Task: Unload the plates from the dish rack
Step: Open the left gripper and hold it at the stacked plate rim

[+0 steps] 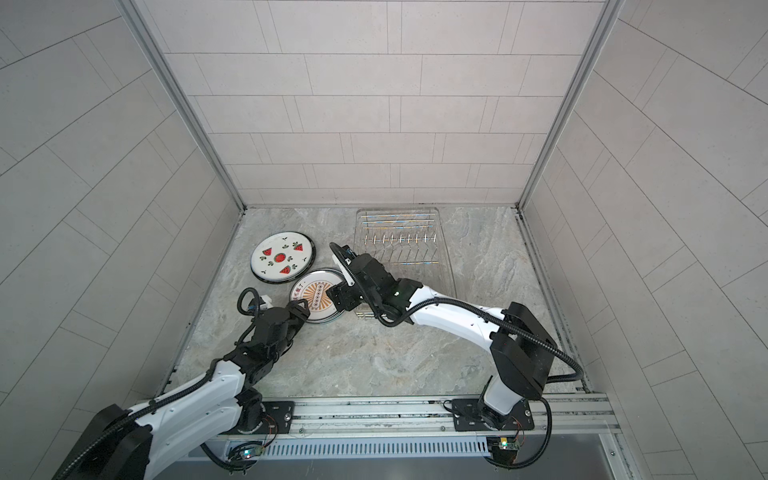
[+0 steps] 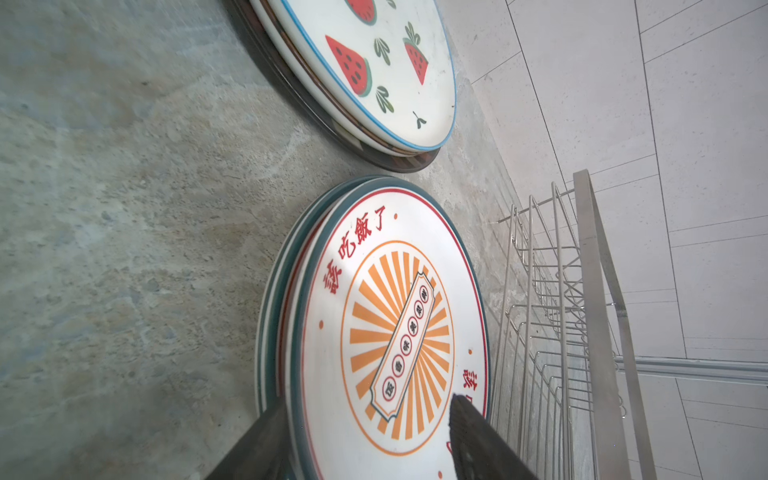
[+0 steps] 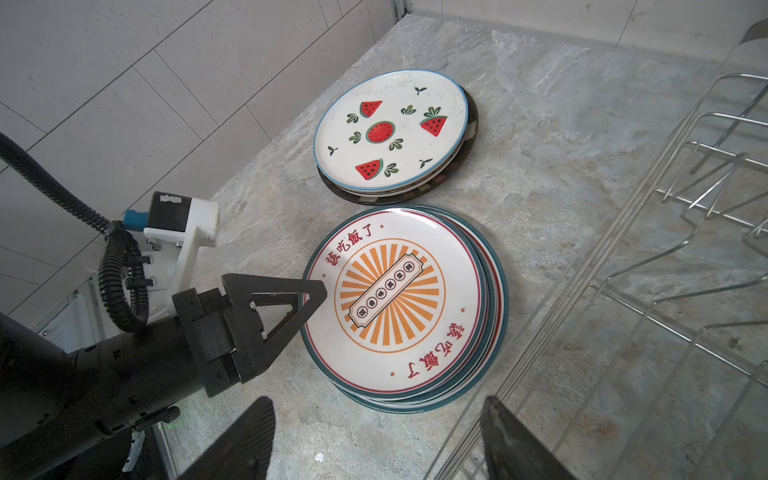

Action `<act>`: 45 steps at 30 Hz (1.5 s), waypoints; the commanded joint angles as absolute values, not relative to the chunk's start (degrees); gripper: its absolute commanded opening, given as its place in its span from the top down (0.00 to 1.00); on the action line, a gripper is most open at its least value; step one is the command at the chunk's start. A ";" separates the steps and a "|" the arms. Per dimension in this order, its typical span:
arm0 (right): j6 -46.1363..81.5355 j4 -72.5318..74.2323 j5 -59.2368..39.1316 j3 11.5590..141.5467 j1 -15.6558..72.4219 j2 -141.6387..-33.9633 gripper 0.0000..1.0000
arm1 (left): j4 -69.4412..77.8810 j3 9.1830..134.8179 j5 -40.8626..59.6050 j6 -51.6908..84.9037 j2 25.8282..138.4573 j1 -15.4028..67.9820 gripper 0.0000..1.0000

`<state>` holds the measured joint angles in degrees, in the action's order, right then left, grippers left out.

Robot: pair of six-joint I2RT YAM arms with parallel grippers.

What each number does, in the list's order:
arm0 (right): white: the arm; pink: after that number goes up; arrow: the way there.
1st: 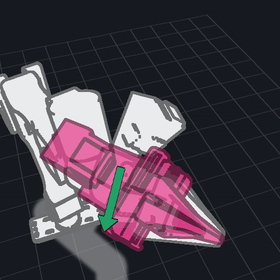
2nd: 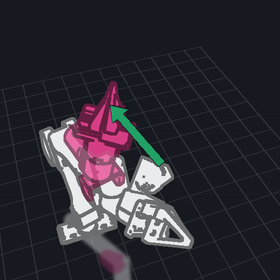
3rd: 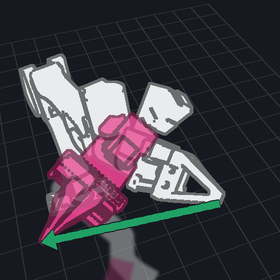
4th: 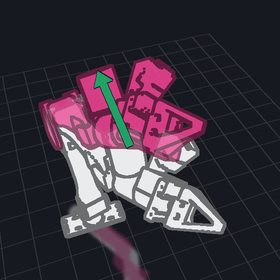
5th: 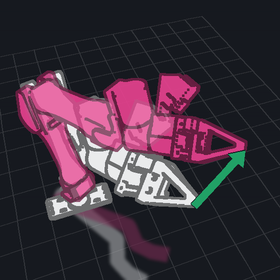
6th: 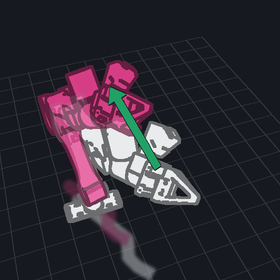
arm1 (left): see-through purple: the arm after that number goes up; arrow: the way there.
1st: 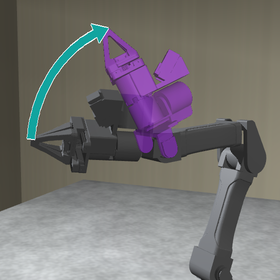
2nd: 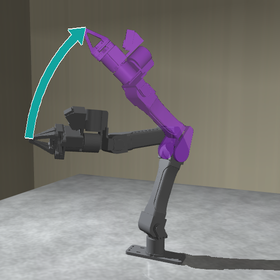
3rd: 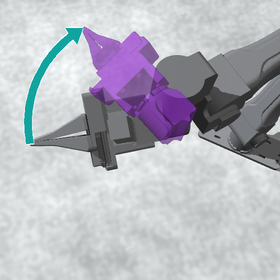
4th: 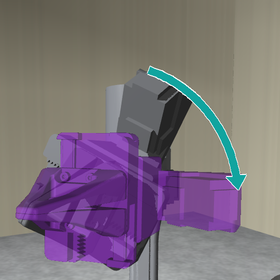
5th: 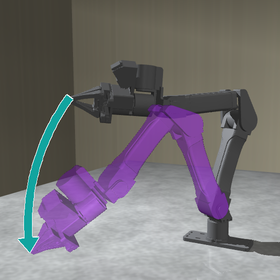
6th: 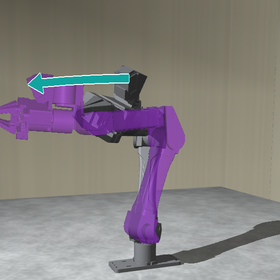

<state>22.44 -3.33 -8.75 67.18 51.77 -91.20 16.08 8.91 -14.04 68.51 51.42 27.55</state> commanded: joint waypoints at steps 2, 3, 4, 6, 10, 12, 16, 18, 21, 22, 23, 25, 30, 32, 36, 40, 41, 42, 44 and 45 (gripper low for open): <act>22.24 -3.16 -7.87 67.07 52.13 -90.53 0.20 | 17.83 10.54 -14.10 67.69 50.74 27.68 0.31; 22.24 -3.21 -7.90 67.07 52.20 -90.52 0.20 | 18.23 10.34 -14.05 67.55 50.55 27.62 0.30; 22.34 -3.16 -7.98 66.98 52.21 -90.53 0.20 | 18.36 10.21 -14.07 67.50 50.38 27.63 0.30; 22.35 -3.21 -7.99 66.98 52.18 -90.40 0.20 | 18.29 10.19 -14.20 67.32 50.14 27.65 0.30; 22.34 -3.25 -7.81 66.91 52.21 -90.26 0.20 | 18.32 10.08 -14.50 67.58 50.31 27.62 0.29; 22.32 -3.25 -7.82 66.96 52.18 -90.26 0.20 | 19.10 10.04 -14.50 67.50 50.98 27.67 0.26; 22.41 -3.18 -7.82 66.95 52.19 -90.35 0.20 | 21.43 10.34 -13.89 68.00 54.33 27.61 0.24; 22.41 -3.16 -7.82 66.89 52.14 -90.33 0.20 | 21.91 10.94 -12.50 67.94 55.92 27.65 0.23; 22.35 -3.25 -7.68 66.72 52.21 -90.11 0.20 | 20.83 11.58 -12.84 66.98 56.03 27.65 0.23; 22.33 -3.25 -7.65 66.63 52.19 -89.96 0.20 | 19.94 11.71 -13.34 67.13 55.55 27.68 0.23; 22.34 -3.26 -7.65 66.54 52.08 -89.84 0.21 | 19.74 11.53 -13.58 67.15 54.90 27.60 0.23; 22.23 -3.17 -7.35 66.15 52.18 -89.43 0.20 | 18.27 11.07 -14.08 67.28 52.58 27.68 0.23; 22.15 -2.99 -7.20 65.84 52.15 -89.03 0.20 | 13.95 10.10 -16.04 67.34 46.16 27.61 0.21; 22.22 -3.08 -7.27 65.91 52.18 -89.09 0.20 | 13.79 9.62 -17.31 67.37 45.10 27.60 0.21; 22.24 -3.34 -7.26 66.09 52.12 -88.90 0.21 | 16.66 8.80 -17.19 67.98 46.73 27.63 0.21; 22.24 -3.51 -7.12 66.18 52.16 -88.64 0.20 | 18.19 9.34 -16.04 68.16 49.71 27.63 0.20; 22.21 -3.61 -7.04 66.18 52.18 -88.59 0.20 | 18.19 9.32 -16.45 68.20 49.83 27.61 0.21; 22.15 -3.69 -7.03 66.18 52.12 -88.59 0.20 | 18.19 9.24 -16.79 68.20 49.65 27.65 0.21; 22.06 -3.93 -6.69 66.33 52.19 -88.59 0.20 | 17.78 9.08 -17.60 68.05 48.67 27.65 0.21; 21.90 -4.03 -6.30 66.27 52.13 -88.51 0.20 | 17.31 8.98 -17.89 67.80 47.95 27.68 0.21</act>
<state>22.44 -3.38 -7.70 66.28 51.77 -90.83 16.56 9.80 -15.55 68.12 49.30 27.55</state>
